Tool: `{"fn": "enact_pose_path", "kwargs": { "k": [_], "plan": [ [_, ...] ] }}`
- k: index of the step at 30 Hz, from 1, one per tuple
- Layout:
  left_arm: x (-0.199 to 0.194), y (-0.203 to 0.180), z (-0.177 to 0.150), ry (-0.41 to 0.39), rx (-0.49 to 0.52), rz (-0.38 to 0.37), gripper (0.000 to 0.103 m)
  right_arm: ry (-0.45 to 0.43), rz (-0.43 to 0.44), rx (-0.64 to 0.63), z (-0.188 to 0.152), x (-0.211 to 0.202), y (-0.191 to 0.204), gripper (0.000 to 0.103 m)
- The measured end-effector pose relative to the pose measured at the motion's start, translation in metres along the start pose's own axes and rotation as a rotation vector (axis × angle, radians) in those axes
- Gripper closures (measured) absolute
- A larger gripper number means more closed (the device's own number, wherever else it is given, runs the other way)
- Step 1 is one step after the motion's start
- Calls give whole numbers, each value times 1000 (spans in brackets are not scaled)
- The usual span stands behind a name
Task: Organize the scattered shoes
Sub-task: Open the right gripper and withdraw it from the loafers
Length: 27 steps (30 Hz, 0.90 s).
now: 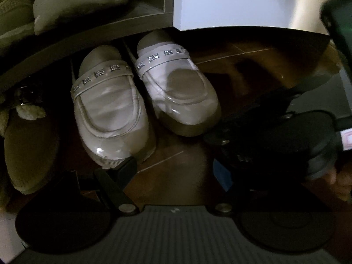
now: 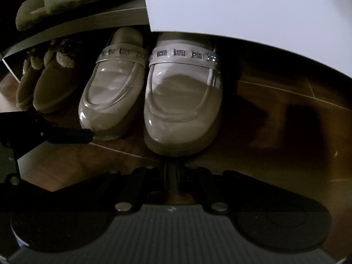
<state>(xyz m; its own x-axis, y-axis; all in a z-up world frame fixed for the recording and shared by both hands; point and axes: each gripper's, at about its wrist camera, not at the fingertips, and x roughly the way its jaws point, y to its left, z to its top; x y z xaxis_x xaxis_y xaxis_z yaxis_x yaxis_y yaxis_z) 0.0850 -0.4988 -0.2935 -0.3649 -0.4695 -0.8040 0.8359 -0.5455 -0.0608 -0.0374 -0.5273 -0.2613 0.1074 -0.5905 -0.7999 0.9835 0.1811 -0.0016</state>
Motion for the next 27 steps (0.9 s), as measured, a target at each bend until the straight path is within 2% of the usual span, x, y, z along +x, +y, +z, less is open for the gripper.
{"fn": "enact_pose_path", "kwargs": {
  "k": [2,5,8,9,10,11,13,15,17,19,20,21,23,24,27],
  "plan": [
    [-12,1,-4,13,-42,25,26,-9,-10,-13,-3,-10,1,94],
    [-43,9,-12,35,-172,99,26,-1,-16,14,-6,-38,1,91],
    [-89,17,-14,49,-322,191,26,22,-3,56,-2,-67,1,79],
    [-104,19,-14,44,-355,214,26,23,1,65,3,-78,3,73],
    [-120,19,-12,39,-374,241,26,15,5,70,12,-94,6,70],
    [-139,17,-7,30,-392,283,26,6,8,74,20,-107,8,65],
    [-176,12,5,9,-418,369,26,-34,13,64,35,-135,13,62],
    [-219,5,16,-24,-473,440,22,-72,24,59,51,-162,17,49],
    [-263,-3,28,-60,-535,508,19,-118,50,59,67,-195,21,45],
    [-301,-10,38,-95,-551,572,19,-151,75,49,79,-221,25,39],
    [-318,-14,43,-114,-552,599,15,-170,88,41,85,-234,27,33],
    [-331,-17,47,-130,-550,613,11,-186,89,34,89,-243,28,32],
    [-352,-21,53,-161,-544,622,9,-219,94,24,96,-261,29,30],
    [-362,-24,56,-177,-541,627,9,-229,96,28,97,-267,29,25],
    [-375,-28,57,-191,-523,599,10,-253,79,65,94,-290,29,22]
  ]
}}
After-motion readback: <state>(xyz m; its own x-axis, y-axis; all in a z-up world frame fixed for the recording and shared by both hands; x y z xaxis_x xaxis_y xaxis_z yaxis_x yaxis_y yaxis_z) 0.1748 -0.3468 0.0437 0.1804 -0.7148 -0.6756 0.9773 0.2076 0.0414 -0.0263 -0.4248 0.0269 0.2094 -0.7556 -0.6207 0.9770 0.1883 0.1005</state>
